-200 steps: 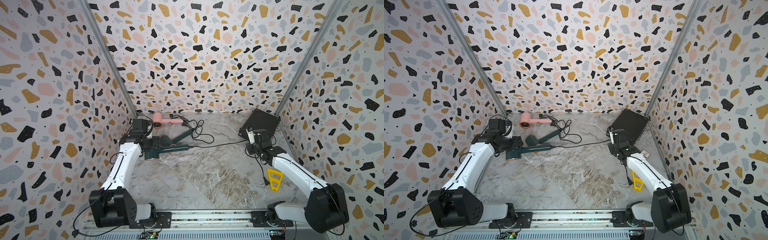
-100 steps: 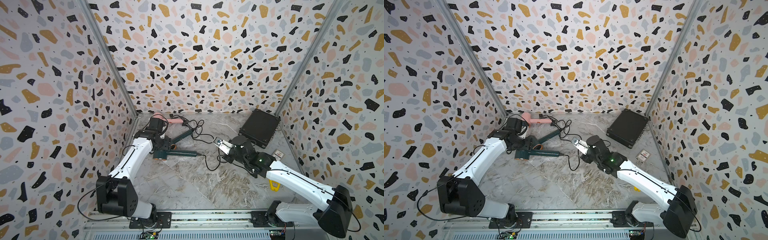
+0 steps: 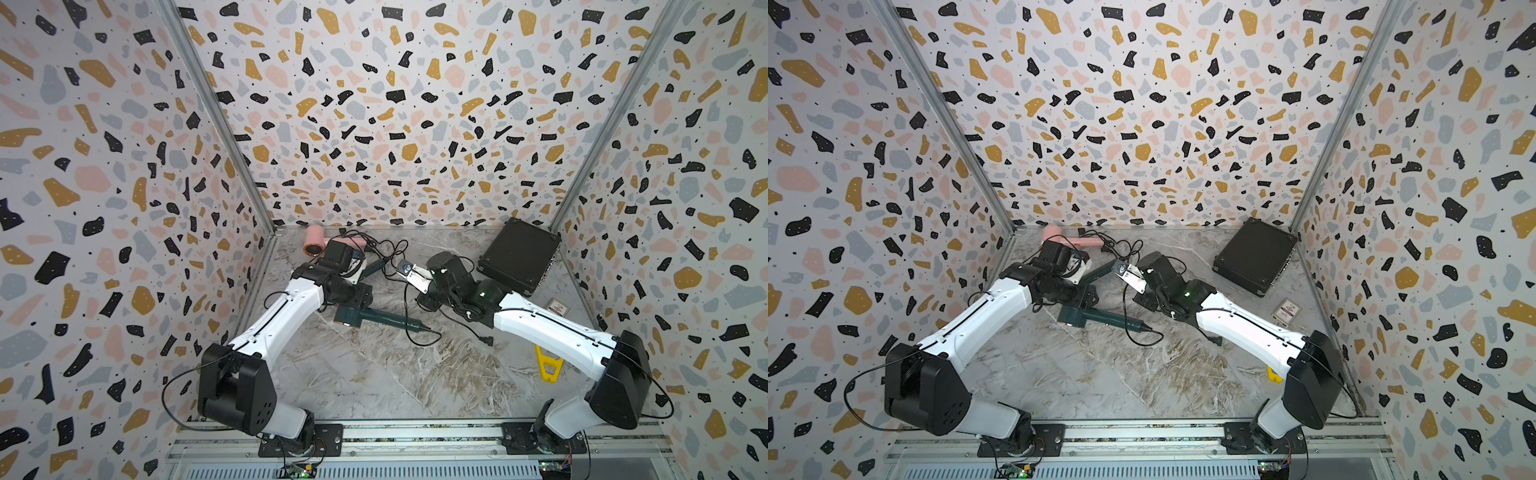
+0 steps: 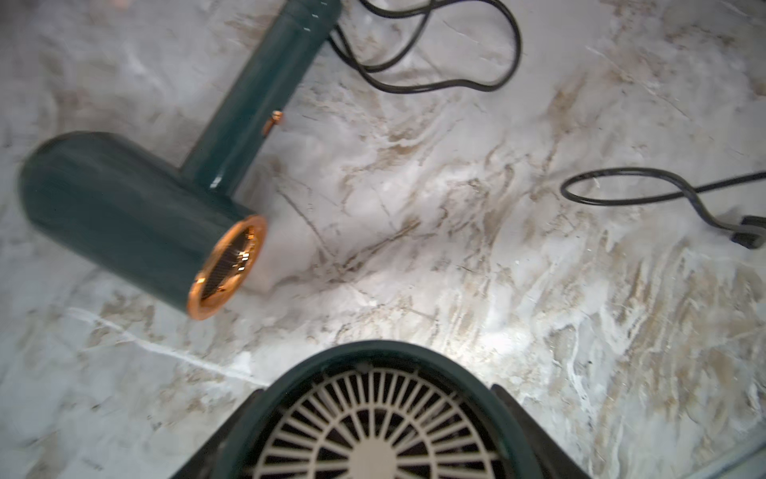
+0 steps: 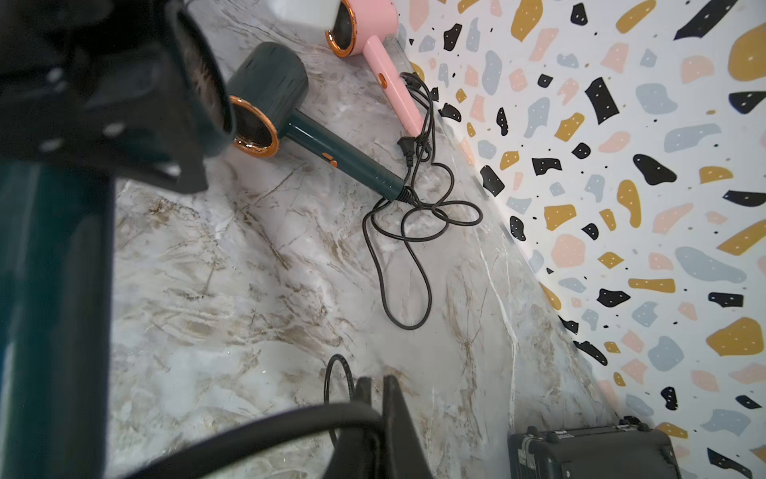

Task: Wrap the cord around the hair dryer
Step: Wrap the power cord around the hair dryer.

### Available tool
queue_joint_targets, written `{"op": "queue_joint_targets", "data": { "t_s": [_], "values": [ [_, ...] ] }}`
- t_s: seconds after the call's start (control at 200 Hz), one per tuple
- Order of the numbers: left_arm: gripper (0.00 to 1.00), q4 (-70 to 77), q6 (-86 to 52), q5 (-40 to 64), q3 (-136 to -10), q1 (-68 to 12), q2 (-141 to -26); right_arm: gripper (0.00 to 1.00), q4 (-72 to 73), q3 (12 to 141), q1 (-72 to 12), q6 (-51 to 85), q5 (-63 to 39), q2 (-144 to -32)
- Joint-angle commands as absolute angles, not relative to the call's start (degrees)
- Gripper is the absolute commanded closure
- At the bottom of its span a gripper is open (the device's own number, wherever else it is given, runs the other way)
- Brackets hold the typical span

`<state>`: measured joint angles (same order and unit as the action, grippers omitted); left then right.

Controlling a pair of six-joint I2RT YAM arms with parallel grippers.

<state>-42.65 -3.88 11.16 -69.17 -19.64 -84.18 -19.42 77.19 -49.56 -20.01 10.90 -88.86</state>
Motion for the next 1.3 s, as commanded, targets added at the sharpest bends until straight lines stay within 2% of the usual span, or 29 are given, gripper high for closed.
{"op": "queue_joint_targets", "data": {
  "t_s": [0.0,0.2,0.31,0.506,0.676,0.891,0.986,1.141,1.297],
  "values": [
    [1.0,-37.1,-5.9,21.8,-67.5,-21.3,-83.6,1.0,-26.2,80.7,-48.3,-14.9,13.2,-90.0],
    [1.0,-23.1,-13.6,35.3,-61.1,-21.3,-78.9,1.0,-26.6,78.2,-43.2,-8.4,6.4,-88.5],
    [1.0,-9.8,-21.5,42.2,-56.2,-21.2,-77.0,1.0,-24.9,75.0,-40.5,-5.6,1.9,-87.3],
    [1.0,11.3,-37.2,40.6,-48.6,-20.2,-75.3,1.0,-18.3,66.5,-35.9,0.8,-3.8,-82.9],
    [1.0,21.9,-46.3,34.7,-44.2,-18.6,-75.6,1.0,-12.8,59.8,-35.5,3.8,-7.9,-81.0],
    [1.0,22.2,-51.8,24.2,-43.5,-16.9,-75.0,1.0,-9.2,54.1,-36.0,6.8,-6.7,-79.6],
    [1.0,17.0,-48.0,16.9,-45.3,-16.8,-74.6,1.0,-10.4,52.9,-38.3,5.3,-2.3,-78.8],
    [1.0,4.7,-38.6,-2.3,-48.6,-17.2,-73.6,1.0,-10.8,50.3,-42.8,4.1,3.1,-76.7],
    [1.0,-0.6,-32.4,-12.9,-50.7,-18.6,-73.0,1.0,-11.9,49.8,-44.8,2.6,5.7,-74.5]
  ]
}}
